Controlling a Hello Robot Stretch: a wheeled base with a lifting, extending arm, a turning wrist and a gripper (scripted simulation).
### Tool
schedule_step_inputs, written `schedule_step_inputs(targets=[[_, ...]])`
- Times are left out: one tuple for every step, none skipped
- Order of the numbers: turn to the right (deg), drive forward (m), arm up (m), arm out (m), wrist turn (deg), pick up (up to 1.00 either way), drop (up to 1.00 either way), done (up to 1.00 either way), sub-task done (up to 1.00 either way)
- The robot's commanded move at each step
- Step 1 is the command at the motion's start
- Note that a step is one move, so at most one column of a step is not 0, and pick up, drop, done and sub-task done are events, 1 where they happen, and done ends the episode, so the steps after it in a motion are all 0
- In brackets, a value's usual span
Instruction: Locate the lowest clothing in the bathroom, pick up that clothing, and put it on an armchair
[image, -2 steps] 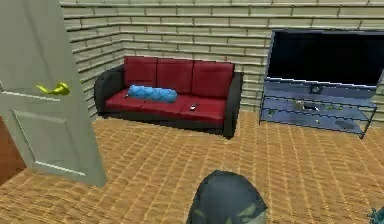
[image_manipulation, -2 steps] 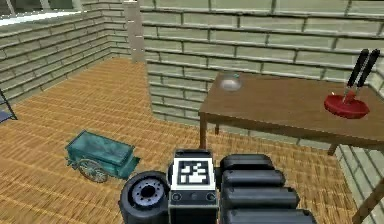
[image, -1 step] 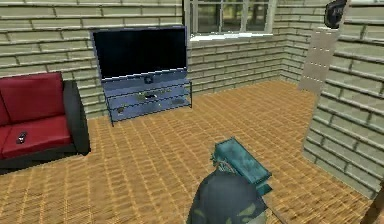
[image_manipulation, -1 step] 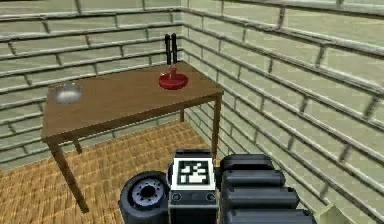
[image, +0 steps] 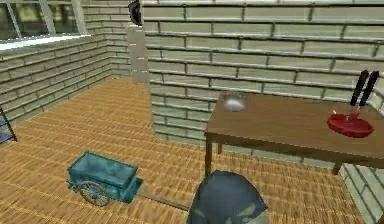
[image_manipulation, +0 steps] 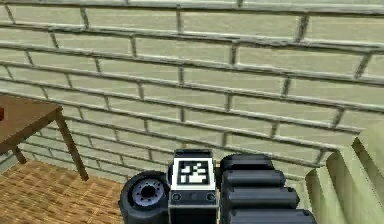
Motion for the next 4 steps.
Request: schedule_step_inputs(targets=[[21.0, 0.00, 0.00, 0.00, 0.0, 0.00, 0.00, 0.00, 0.00], [0.0, 0.00, 0.00, 0.32, 0.0, 0.00, 0.00, 0.00, 0.00], [0.0, 0.00, 0.00, 0.00, 45.0, 0.00, 0.00, 0.00, 0.00], [0.0, 0.00, 0.00, 0.00, 45.0, 0.00, 0.00, 0.00, 0.00]])
